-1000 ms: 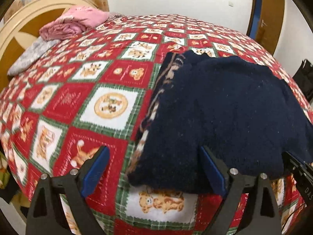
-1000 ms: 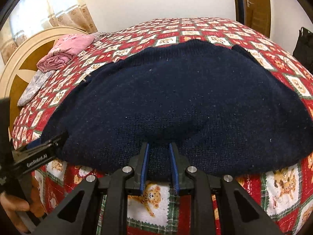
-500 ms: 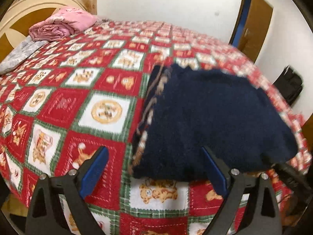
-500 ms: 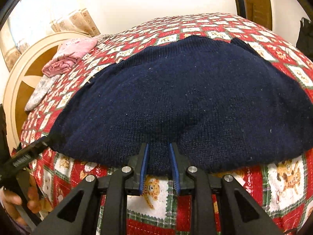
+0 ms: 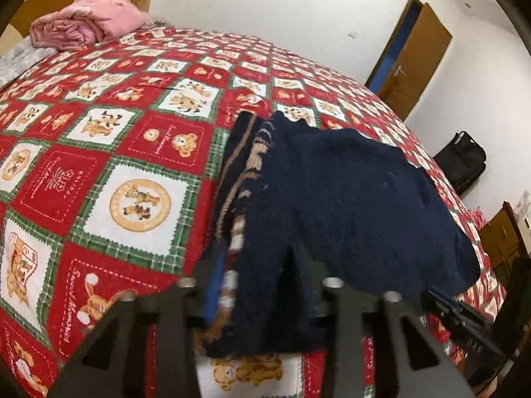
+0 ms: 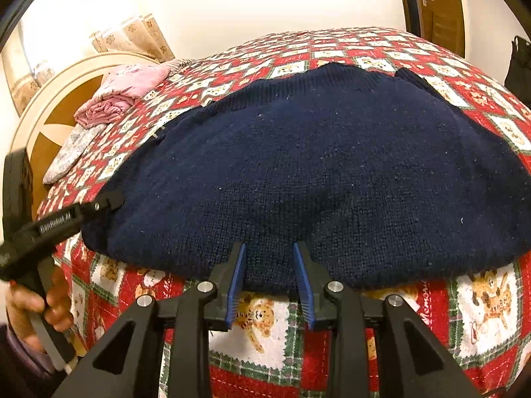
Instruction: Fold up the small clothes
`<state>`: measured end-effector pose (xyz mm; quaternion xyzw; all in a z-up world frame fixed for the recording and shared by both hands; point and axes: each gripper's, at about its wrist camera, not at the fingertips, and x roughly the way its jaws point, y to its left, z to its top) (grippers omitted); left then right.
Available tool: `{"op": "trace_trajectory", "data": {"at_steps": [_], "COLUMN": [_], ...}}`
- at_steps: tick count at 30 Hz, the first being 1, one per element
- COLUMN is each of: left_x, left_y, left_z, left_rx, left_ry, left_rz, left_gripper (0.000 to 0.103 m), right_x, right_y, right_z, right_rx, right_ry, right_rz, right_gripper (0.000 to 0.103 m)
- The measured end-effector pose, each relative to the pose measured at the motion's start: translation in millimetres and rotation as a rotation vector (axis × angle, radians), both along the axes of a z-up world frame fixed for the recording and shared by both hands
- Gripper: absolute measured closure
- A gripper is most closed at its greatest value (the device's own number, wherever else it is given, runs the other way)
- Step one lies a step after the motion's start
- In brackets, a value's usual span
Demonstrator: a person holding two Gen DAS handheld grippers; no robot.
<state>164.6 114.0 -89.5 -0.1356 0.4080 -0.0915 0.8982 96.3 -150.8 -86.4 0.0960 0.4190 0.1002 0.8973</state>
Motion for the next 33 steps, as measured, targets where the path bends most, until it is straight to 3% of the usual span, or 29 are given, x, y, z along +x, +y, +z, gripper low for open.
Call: {"op": "trace_trajectory", "data": {"at_steps": [6, 11, 16, 19, 22, 24, 27, 33], "left_x": [-12, -19, -12, -8, -13, -19, -20, 12], "left_y": [14, 37, 29, 26, 25, 25, 18, -11], "left_z": [6, 1, -16, -11, 0, 13, 39, 66], "left_rx": [-0.089, -0.199, -0.094, -0.061, -0.004, 0.028, 0.089, 0.099], "left_ry": [-0.025, -0.004, 0.009, 0.02, 0.026, -0.001, -0.07, -0.125], "left_rz": [-0.007, 0.034, 0.054, 0.056, 0.053, 0.037, 0.007, -0.041], "left_gripper": [0.092, 0.092, 0.089, 0.088, 0.083, 0.075, 0.06, 0.054], "right_x": [1, 1, -1, -3, -5, -6, 2, 24], "right_y": [1, -2, 2, 11, 10, -7, -42, -113], "right_z": [-1, -1, -1, 0, 8, 21, 44, 59], "right_rx": [-0.009, 0.014, -0.022, -0.07, -0.052, 0.039, 0.081, 0.007], "right_ry": [-0.004, 0.0, -0.012, -0.01, 0.016, -0.007, -0.063, -0.11], "right_rz": [0.001, 0.002, 0.008, 0.035, 0.071, 0.07, 0.01, -0.177], "right_gripper": [0.07, 0.07, 0.067, 0.055, 0.053, 0.053, 0.053, 0.053]}}
